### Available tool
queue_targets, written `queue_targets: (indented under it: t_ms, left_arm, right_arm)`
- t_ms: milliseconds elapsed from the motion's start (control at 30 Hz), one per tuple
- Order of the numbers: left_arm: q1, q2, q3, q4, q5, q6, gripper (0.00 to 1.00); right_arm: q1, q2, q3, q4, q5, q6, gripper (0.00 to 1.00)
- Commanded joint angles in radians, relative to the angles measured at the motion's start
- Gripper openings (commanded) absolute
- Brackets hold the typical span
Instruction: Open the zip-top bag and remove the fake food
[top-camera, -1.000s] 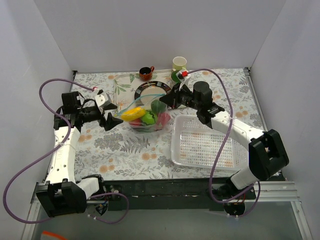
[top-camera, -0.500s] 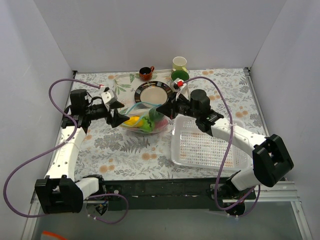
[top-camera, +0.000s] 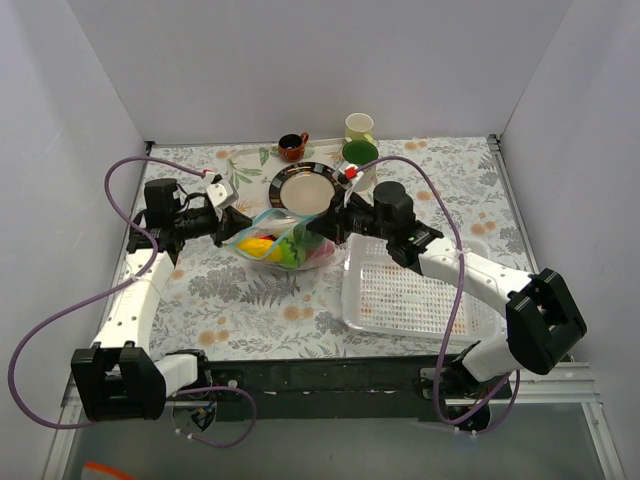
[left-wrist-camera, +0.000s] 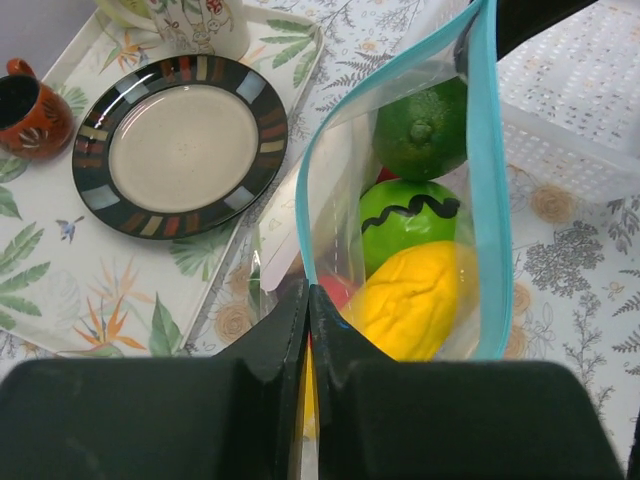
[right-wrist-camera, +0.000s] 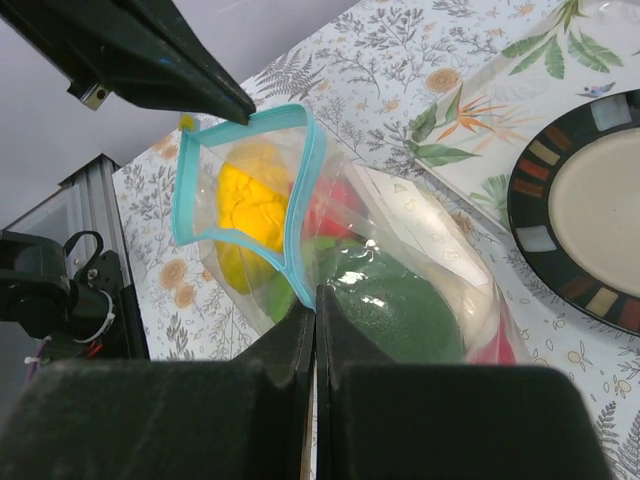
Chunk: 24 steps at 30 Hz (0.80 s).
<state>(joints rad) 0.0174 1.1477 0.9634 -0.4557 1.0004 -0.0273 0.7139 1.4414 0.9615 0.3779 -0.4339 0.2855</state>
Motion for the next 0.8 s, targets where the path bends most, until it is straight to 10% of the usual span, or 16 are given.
queue_targets:
  t_ms: [0, 300, 333, 400, 767]
  left_arm:
    - [-0.002, 0.007, 0.011, 0.025, -0.01, 0.003, 0.0]
    - [-0.004, -0.006, 0.086, -0.009, 0.029, -0.065, 0.0]
    - [-0.004, -0.005, 0.106, -0.023, 0.061, -0.068, 0.14]
    - [-0.004, 0.0, 0.112, -0.064, 0.096, -0.053, 0.8]
    - [-0.036, 0.014, 0.028, -0.049, 0.047, 0.047, 0.78]
  right_arm:
    - [0.019, -0.036, 0.069, -0.011, -0.022, -0.026, 0.01]
    - [0.021, -0.036, 0.075, -0.03, -0.017, -0.045, 0.01]
    - [0.021, -0.036, 0.077, -0.028, -0.02, -0.043, 0.01]
    - [0.022, -0.033, 0.077, -0.025, -0.022, -0.04, 0.01]
    - [0.032, -0.05, 0.077, -0.027, -0.037, -0.039, 0.01]
